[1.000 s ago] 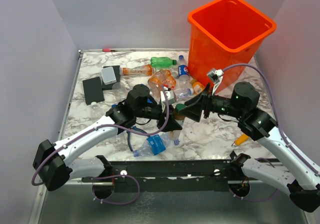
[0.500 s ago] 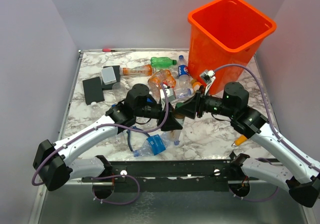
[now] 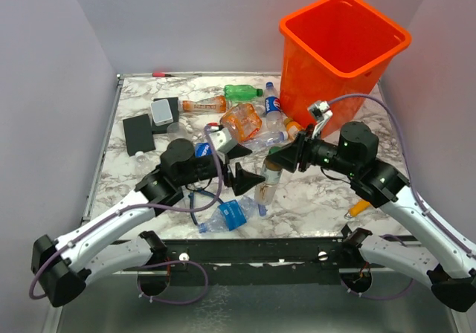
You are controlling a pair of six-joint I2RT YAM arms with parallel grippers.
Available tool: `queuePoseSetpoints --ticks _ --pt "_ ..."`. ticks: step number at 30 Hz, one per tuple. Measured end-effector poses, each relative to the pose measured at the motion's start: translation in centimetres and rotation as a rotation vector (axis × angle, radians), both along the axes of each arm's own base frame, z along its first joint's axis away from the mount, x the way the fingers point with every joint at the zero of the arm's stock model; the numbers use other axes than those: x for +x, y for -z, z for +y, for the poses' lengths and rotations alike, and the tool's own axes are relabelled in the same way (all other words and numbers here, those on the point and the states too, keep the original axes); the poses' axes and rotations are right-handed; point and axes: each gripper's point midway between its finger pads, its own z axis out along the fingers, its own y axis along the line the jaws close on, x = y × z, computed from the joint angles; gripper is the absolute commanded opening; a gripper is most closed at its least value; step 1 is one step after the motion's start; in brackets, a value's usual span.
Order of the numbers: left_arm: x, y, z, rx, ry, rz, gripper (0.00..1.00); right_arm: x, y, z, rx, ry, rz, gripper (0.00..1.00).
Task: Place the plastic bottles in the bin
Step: Place the plastic bottle in the trash bin.
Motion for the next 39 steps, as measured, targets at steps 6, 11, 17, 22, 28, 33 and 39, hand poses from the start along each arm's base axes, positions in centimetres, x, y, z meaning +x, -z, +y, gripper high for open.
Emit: queuePoseSetpoints --ticks 6,11,17,22,28,33,39 --pt "1.4 -4.3 4.2 -0.158 -0.243 -0.139 0.99 1.7 -6.7 -3.1 -0.008 0.177 -0.159 0.00" --pt "3.0 -4.8 8.4 -0.206 -0.467 -0.232 0.99 3.7 -15.4 -7.7 0.016 0.432 -0.371 0.00" --pt "5.3 -2.6 14.1 -0.186 -0.777 -0.267 0.99 6.4 -23.8 -13.8 0.018 0.788 -0.584 0.00" --pt "6.1 -2.5 16.6 -0.198 -0.916 -0.257 0.99 9.6 -28.8 -15.8 -0.019 1.020 -0.698 0.00" --pt "6.9 -1.4 17.0 -0.173 -0.978 -0.216 0.99 16.1 -30.6 -18.2 -0.082 1.245 -0.753 0.00" --pt "7.3 -0.3 16.6 -0.153 -0.984 -0.171 0.99 22.4 -27.5 -23.4 -0.093 1.408 -0.661 0.00" --pt "7.2 -0.4 16.6 -0.179 -0.989 -0.147 0.99 27.6 -24.4 -23.3 -0.094 1.410 -0.572 0.03"
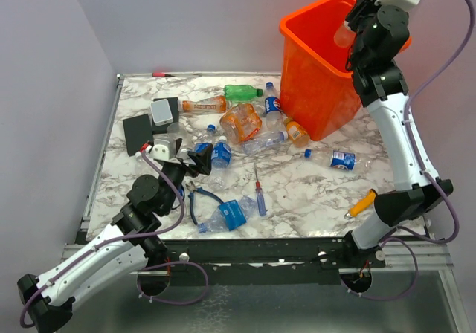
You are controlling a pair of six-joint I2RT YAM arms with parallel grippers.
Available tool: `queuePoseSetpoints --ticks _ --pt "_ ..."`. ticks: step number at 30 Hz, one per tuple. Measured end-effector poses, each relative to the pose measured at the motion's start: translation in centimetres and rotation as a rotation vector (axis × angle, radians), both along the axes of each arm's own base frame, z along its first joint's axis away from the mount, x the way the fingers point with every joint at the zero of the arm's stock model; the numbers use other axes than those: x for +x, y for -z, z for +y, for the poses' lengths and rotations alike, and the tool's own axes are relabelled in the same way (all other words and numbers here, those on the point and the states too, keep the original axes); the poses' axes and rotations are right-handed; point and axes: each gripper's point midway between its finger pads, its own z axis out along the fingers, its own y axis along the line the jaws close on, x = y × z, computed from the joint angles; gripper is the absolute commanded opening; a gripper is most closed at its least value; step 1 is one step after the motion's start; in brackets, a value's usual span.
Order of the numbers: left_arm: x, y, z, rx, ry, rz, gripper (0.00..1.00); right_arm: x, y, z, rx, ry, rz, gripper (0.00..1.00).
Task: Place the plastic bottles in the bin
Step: Place the plastic bottle in the trash bin.
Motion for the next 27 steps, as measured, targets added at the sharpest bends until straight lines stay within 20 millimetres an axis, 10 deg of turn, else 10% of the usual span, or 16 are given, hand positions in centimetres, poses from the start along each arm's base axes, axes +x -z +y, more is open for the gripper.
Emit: queuePoseSetpoints --ticks 6,12,19,24,27 --pt "0.0 0.1 0.0 -0.004 0.001 0.006 0.99 2.6 6.5 -0.1 0.034 -0.027 0.152 0.74" --pt "0.2 0.6 -0.3 0.006 0.002 0.019 0.99 3.3 10.6 1.3 0.054 -0.108 0.258 0.84" --pt "0.5 1.3 -0.5 0.027 -0.003 0.039 0.99 -0.7 5.7 4.3 0.103 -0.326 0.155 0.88" --pt "1.2 2.8 -0.4 0.072 -0.043 0.084 0.99 -9.4 -0.7 9.0 0.076 -0.634 -0.010 0.88" --pt "1.7 3.5 -0.3 0.104 -0.069 0.113 0.99 -15.1 -0.8 13.1 0.038 -0.876 -0.045 0.88"
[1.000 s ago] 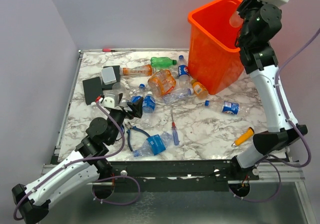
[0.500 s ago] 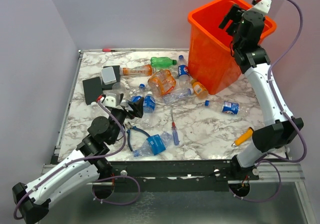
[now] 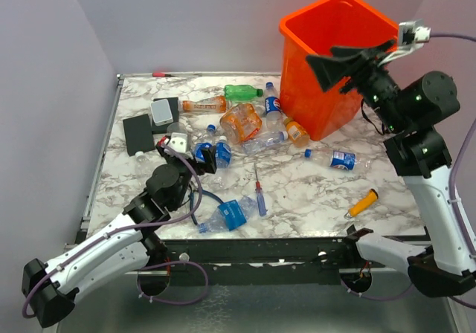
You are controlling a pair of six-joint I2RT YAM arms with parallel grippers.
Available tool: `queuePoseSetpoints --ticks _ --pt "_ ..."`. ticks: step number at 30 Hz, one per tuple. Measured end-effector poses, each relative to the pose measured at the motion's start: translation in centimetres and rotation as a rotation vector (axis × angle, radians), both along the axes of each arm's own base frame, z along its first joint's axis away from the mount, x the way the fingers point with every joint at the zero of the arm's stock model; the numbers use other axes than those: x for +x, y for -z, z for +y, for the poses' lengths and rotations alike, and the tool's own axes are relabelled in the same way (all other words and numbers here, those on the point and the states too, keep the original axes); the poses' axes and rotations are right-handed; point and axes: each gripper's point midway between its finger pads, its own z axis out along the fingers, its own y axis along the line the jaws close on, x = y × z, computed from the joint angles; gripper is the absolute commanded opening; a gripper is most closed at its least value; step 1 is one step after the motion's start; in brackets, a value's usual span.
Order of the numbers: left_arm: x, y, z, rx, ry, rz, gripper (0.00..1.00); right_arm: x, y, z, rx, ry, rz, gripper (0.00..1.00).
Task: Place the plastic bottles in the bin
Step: Place the plastic bottle in the trash bin, then pick up the plastic bottle at the center of the board.
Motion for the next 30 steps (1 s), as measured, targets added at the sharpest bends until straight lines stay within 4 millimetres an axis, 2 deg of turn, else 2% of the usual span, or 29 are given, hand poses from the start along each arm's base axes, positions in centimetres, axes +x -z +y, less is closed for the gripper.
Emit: queuePoseSetpoints --ticks 2,4,5,7,9,11,13,14,16,19,23,24,26,30 --pt "0.2 0.5 0.1 0.021 -0.016 0.018 0.99 -2.8 2.1 2.3 -0.020 -0.137 0.011 0.88" --pt "0.4 0.9 0.1 0.046 -0.025 0.040 0.99 -4.2 6.0 4.1 -0.041 -0.240 0.075 0.88" --pt "0.5 1.1 0.1 0.058 -0.028 0.047 0.99 -4.5 8.8 4.9 -0.052 -0.280 0.127 0.89" --pt "0.7 1.2 0.0 0.077 -0.035 0.064 0.99 -4.7 15.8 5.8 -0.067 -0.324 0.276 0.90" --pt "0.9 1.5 0.0 0.090 -0.039 0.075 0.99 -4.9 23.7 5.8 -0.074 -0.321 0.461 0.90" --pt "0.9 2.0 0.0 0.105 -0.043 0.089 0.99 -6.2 31.2 5.1 -0.077 -0.301 0.633 0.90" --pt "1.0 2.5 -0.1 0.119 -0.046 0.102 0.99 -7.9 36.0 4.1 -0.066 -0.273 0.739 0.91" --pt "1.1 3.0 -0.2 0.137 -0.047 0.119 0.99 -8.6 37.4 3.7 -0.059 -0.263 0.766 0.91" --pt "1.4 4.0 -0.5 0.176 -0.047 0.160 0.99 -9.3 38.6 3.2 -0.050 -0.252 0.787 0.90" --pt "2.2 5.5 -1.4 0.236 -0.049 0.236 0.99 -9.6 39.0 3.1 -0.046 -0.252 0.791 0.90" --pt "3.3 8.9 -2.6 0.312 -0.035 0.388 0.96 -9.9 40.0 3.0 -0.054 -0.250 0.808 0.90" --pt "3.5 9.4 -2.6 0.315 -0.036 0.411 0.96 -10.0 40.2 2.9 -0.058 -0.250 0.810 0.90" --pt "4.1 11.7 -2.3 0.310 -0.036 0.500 0.95 -10.0 40.3 2.8 -0.067 -0.249 0.811 0.90" --pt "3.8 15.6 -1.7 0.325 -0.024 0.644 0.92 -10.1 40.6 2.7 -0.090 -0.248 0.813 0.90"
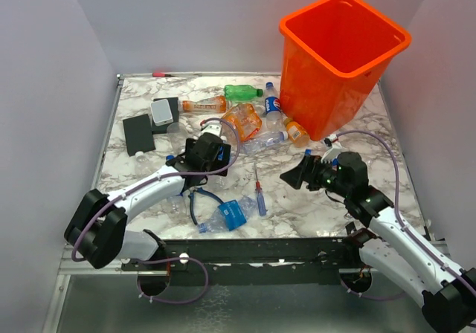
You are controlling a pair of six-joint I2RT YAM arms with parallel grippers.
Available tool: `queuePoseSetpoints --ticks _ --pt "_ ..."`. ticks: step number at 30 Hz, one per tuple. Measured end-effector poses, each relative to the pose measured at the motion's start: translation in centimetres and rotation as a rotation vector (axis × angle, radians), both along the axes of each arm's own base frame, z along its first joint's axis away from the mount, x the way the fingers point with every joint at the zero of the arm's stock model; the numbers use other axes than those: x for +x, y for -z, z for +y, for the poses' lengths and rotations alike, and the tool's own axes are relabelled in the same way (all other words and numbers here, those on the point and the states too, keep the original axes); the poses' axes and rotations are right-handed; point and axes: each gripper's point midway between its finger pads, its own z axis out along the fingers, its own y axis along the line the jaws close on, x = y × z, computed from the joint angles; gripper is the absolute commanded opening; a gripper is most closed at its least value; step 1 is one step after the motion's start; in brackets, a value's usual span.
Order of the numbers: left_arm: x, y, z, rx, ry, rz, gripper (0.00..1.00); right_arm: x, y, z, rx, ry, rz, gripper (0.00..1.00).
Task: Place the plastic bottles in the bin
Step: Pick up the plastic bottle at the center of the board.
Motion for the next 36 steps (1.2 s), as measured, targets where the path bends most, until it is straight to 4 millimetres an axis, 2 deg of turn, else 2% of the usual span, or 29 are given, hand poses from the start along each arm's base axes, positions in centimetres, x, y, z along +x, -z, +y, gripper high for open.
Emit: queuePoseSetpoints --ticks 2,9,15,21,26,28,30,33,36 --pt "-0.5 1.2 -0.5 -0.008 0.024 0.049 0.90 0.0 0.3 0.0 -0.012 -0.004 0.006 0.90" --pt "-1.7 3.4 -2.3 -0.054 0.093 0.154 0.83 0.1 0.9 0.0 -0.026 -0.005 0.024 0.90" --pt "-2.4 5.8 -2.8 -0.045 0.106 0.234 0.64 0.4 1.6 0.2 -0.030 -0.001 0.051 0.89" --pt "-2.4 6.1 -3.0 -0.049 0.107 0.245 0.41 0.4 1.5 0.2 -0.029 -0.001 0.050 0.89" --pt "-2.2 5.6 -3.3 -0.061 0.114 0.236 0.36 0.2 1.3 0.1 -0.027 -0.002 0.043 0.90" --pt "-2.2 4.6 -3.2 -0.074 0.116 0.213 0.35 0.1 1.1 0.0 -0.033 -0.004 0.046 0.90" --pt "-2.0 2.6 -3.2 -0.098 0.118 0.159 0.35 0.1 0.3 -0.1 -0.038 -0.007 0.037 0.90" --pt "-1.7 -2.8 -3.0 -0.170 0.140 0.011 0.35 0.3 -2.1 0.1 -0.032 -0.020 -0.014 0.90" --pt "-1.9 -8.5 -3.0 -0.250 0.191 -0.154 0.36 0.4 -6.0 0.8 0.008 -0.062 -0.098 0.90"
